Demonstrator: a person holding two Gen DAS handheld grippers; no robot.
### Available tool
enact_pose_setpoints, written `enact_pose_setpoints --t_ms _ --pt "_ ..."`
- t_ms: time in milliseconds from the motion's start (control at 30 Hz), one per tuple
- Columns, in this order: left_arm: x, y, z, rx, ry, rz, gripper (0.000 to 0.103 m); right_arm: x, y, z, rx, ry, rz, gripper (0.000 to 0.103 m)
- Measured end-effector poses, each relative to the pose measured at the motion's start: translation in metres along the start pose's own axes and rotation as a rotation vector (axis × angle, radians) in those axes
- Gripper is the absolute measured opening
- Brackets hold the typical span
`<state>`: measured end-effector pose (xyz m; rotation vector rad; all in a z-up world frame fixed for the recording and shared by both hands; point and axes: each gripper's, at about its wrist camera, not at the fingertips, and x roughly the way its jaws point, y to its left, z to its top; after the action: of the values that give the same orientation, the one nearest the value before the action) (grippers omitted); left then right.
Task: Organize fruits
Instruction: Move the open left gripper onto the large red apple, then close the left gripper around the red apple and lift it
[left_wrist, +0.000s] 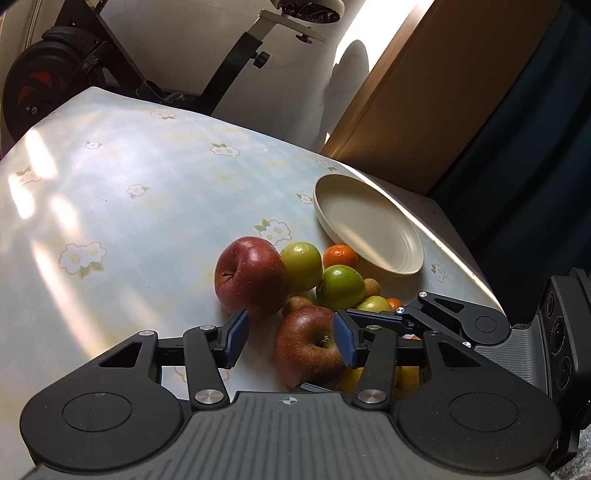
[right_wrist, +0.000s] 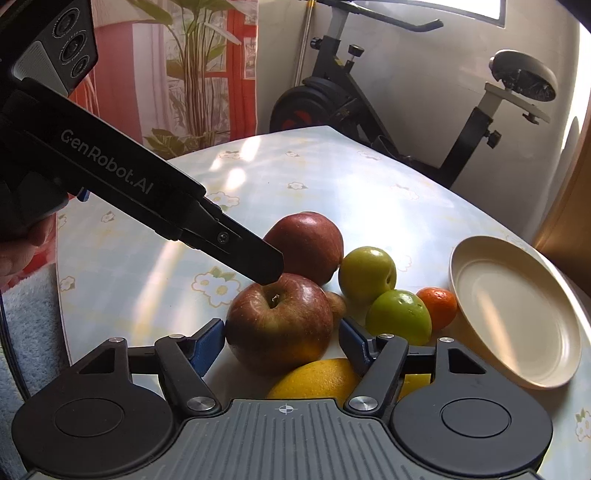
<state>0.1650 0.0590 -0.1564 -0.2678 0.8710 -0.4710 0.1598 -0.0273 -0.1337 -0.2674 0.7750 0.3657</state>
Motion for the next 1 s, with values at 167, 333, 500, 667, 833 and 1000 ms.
enact_pose_setpoints --t_ms 167,333,500,667,833,1000 --pt "0.015 0.003 -0.005 -0.038 0.046 -0.039 0.052 0.003 0.000 -0.001 -0.012 0.005 0.002 0.064" --pt "0.023 0.006 -0.008 -0.082 0.054 -0.058 0.052 0.007 0.000 0.000 -0.020 0.018 -0.006 0.064" --pt "0.024 0.007 -0.010 -0.109 0.052 -0.094 0.050 0.009 0.002 -0.001 -0.029 0.010 -0.013 0.061" --pt "0.020 0.003 -0.008 -0.095 0.044 -0.091 0.050 0.000 -0.005 -0.004 0.020 -0.043 -0.006 0.061" --pt "0.013 -0.001 0.006 -0.099 0.024 -0.116 0.050 -0.016 -0.016 0.000 0.037 -0.111 -0.022 0.061" --pt "0.009 -0.011 0.026 -0.089 -0.001 -0.137 0.044 -0.028 -0.034 0.009 0.051 -0.163 -0.040 0.061"
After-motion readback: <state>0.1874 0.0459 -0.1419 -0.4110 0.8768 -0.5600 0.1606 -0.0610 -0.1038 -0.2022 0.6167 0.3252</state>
